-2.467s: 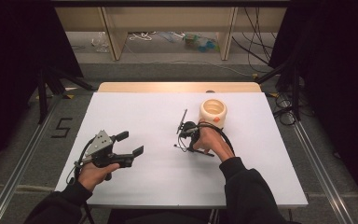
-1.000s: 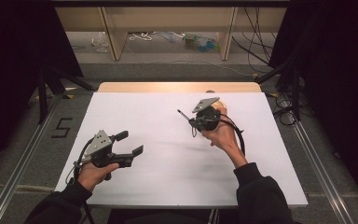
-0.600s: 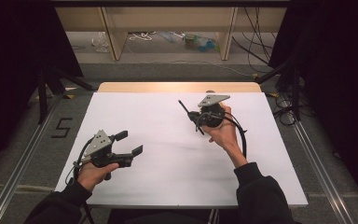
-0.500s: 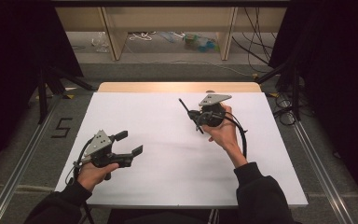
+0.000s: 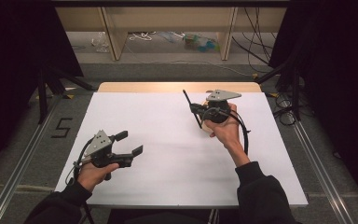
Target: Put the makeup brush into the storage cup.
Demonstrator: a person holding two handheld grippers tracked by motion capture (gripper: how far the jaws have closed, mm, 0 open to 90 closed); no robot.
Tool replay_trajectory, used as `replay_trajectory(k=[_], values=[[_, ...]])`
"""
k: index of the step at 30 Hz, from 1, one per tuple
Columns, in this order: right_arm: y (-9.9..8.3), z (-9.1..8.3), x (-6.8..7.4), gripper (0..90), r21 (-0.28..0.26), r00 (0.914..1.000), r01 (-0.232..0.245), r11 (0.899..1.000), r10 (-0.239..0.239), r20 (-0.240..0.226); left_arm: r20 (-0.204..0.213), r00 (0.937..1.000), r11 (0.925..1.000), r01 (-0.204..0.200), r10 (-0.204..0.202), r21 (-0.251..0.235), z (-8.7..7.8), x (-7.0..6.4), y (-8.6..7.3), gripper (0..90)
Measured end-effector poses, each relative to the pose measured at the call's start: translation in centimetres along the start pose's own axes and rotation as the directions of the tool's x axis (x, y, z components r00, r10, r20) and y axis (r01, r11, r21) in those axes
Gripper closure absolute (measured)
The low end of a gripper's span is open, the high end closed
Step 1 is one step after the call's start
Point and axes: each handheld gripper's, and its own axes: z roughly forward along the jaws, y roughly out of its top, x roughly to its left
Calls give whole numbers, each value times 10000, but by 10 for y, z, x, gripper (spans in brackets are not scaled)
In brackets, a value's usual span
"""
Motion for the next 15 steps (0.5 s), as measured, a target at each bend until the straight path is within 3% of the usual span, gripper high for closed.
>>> replay_trajectory(k=[15], values=[[2, -17, -20, 839, -987, 9973, -372, 9944, 432, 590, 24, 10000, 10000, -23, 23, -24, 0, 0, 0, 163]])
